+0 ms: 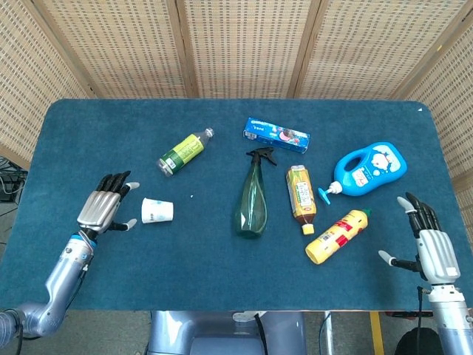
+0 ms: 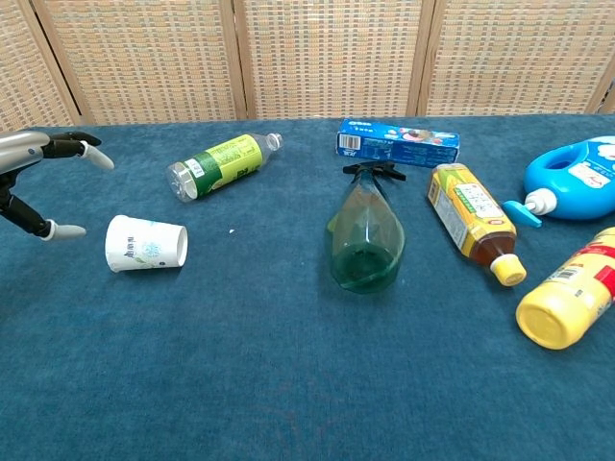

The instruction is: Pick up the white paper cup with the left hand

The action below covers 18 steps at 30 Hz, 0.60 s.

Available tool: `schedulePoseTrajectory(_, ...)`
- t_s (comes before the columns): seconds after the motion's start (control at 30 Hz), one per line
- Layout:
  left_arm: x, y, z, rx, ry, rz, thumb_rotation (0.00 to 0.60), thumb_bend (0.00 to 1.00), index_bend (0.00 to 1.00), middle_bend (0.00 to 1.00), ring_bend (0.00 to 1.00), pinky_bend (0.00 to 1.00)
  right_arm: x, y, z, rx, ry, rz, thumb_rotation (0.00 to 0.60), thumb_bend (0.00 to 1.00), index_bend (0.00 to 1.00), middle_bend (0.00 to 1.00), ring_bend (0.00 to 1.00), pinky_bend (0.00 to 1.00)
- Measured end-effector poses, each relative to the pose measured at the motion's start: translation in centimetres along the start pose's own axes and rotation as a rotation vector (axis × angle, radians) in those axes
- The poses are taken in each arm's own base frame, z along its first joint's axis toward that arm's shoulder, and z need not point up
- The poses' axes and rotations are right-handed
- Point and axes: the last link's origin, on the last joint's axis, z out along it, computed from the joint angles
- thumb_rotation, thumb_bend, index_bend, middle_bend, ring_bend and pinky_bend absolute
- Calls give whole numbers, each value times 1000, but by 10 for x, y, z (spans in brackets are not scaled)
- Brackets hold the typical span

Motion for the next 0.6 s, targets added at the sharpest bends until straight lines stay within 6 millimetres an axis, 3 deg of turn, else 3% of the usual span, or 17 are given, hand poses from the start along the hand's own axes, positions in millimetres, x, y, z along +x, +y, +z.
schedulePoseTrajectory(0.33,11,27,18,36,-127,135,546,250,154,0,0,0,4,1,1,2,11,24,600,104,83,0,0,0)
schedulePoseTrajectory(0.6,3,68,36,1,-190,195,546,251,152,0,0,0,6,1,1,4,15,43,600,104,83,0,0,0)
